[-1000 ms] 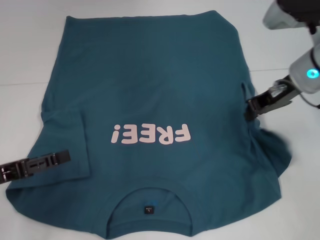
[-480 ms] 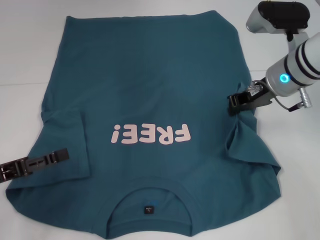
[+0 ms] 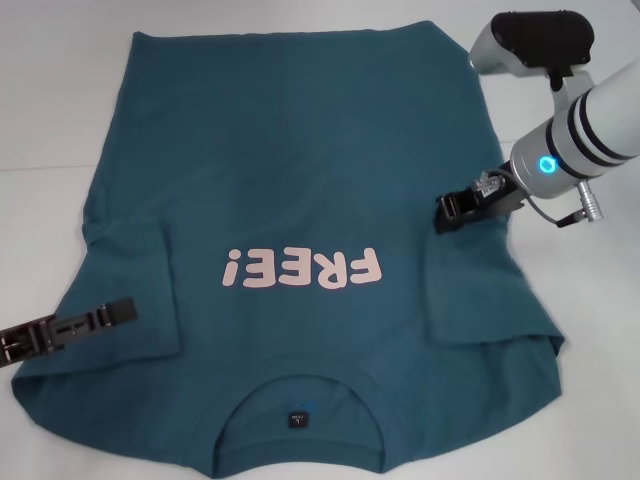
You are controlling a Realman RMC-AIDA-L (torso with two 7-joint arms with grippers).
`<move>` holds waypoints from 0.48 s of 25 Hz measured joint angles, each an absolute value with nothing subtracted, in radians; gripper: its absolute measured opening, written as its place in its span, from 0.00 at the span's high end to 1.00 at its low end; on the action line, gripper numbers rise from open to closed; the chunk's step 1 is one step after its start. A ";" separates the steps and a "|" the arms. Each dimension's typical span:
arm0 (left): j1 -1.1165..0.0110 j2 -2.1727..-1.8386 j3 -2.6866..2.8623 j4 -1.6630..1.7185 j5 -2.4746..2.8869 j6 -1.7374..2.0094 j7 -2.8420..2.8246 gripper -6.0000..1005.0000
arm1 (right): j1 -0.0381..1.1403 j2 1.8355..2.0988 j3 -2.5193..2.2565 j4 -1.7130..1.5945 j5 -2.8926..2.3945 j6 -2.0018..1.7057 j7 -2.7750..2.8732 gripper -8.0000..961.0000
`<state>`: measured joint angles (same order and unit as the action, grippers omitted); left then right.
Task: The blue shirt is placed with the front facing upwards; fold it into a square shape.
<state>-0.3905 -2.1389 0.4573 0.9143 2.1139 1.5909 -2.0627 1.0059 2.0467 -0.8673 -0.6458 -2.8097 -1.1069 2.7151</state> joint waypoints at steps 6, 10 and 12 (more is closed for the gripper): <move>-0.390 -2.138 0.450 0.914 2.114 1.591 -2.064 0.21 | 0.993 2.031 -0.864 -0.665 -2.762 -1.114 2.709 0.88; -0.390 -2.136 0.449 0.914 2.114 1.591 -2.084 0.21 | 0.954 2.020 -0.860 -0.703 -2.638 -1.169 2.633 0.67; -0.390 -2.130 0.437 0.916 2.114 1.596 -2.133 0.21 | 0.912 2.010 -0.854 -0.735 -2.523 -1.223 2.580 0.52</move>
